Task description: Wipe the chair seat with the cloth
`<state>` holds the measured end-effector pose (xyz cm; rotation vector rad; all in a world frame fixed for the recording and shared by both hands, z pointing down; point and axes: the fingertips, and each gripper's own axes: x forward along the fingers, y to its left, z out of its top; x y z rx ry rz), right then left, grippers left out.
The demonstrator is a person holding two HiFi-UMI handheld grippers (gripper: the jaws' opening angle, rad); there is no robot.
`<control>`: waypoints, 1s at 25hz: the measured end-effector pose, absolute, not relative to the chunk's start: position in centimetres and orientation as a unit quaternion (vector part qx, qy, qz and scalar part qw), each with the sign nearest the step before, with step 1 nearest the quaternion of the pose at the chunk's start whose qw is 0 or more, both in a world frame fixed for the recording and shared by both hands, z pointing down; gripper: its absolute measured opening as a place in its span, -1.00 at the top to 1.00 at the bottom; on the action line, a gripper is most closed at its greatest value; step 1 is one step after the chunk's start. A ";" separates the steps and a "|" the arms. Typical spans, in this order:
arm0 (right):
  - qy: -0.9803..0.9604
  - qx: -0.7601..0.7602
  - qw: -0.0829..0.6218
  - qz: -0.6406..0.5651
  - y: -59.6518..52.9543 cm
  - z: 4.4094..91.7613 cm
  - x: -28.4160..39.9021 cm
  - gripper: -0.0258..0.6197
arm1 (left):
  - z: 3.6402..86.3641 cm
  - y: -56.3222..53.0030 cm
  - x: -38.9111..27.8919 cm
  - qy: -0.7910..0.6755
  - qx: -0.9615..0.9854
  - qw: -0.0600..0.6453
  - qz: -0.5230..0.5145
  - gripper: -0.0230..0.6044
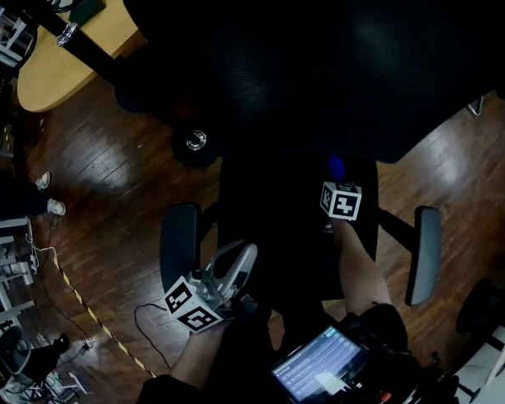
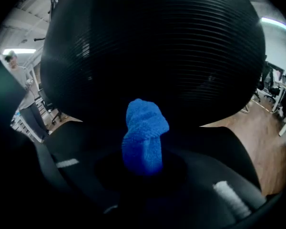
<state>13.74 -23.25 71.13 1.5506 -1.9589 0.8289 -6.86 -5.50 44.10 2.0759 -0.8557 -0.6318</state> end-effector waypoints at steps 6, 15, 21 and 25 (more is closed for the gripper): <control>-0.677 0.613 0.260 0.312 -22.1 70.9 20.5 0.78 | 44.3 -5.9 -6.3 -0.331 0.822 0.395 -0.244 0.96; -0.668 0.626 0.253 0.313 -21.9 70.8 23.6 0.78 | 44.5 -6.4 -6.3 -0.335 0.820 0.394 -0.247 0.96; -0.684 0.617 0.243 0.304 -21.8 69.8 22.6 0.78 | 44.4 -6.2 -7.1 -0.342 0.815 0.392 -0.256 0.96; -0.736 0.559 0.243 0.293 -21.2 68.6 14.2 0.78 | 44.4 -6.1 -8.2 -0.353 0.809 0.389 -0.264 0.96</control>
